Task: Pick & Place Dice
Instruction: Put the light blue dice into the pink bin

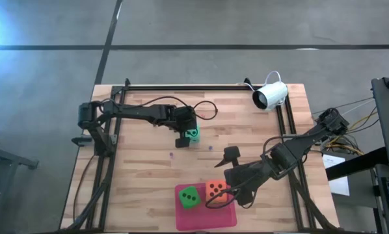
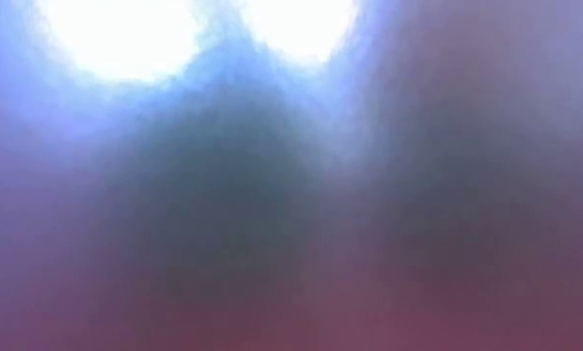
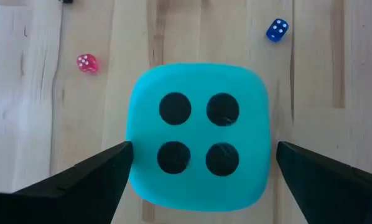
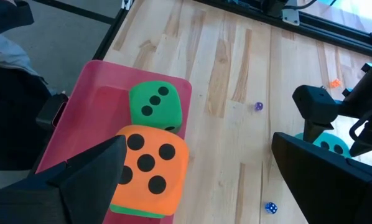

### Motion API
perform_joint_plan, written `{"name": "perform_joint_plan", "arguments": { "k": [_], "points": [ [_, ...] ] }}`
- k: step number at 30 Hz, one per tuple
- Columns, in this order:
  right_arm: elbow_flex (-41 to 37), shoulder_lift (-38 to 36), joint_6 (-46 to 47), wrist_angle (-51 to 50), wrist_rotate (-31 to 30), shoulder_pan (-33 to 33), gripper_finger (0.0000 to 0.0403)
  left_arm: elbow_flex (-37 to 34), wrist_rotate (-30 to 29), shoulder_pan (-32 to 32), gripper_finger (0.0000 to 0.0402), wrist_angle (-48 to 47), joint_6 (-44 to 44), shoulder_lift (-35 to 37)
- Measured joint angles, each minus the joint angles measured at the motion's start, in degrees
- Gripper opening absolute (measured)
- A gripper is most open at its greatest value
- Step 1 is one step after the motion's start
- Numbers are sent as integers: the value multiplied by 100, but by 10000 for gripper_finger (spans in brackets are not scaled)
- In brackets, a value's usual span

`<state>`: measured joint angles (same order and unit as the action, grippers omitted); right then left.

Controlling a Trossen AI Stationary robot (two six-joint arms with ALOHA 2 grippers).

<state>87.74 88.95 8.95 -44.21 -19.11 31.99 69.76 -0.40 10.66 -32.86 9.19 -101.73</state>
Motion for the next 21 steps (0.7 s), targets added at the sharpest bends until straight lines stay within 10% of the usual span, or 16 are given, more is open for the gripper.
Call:
{"name": "perform_joint_plan", "arguments": {
  "k": [21],
  "points": [
    [0, 0, 0, 4, 0, 0, 400, 137, 127, -487, 400, -371, -212, 31]
  ]
}}
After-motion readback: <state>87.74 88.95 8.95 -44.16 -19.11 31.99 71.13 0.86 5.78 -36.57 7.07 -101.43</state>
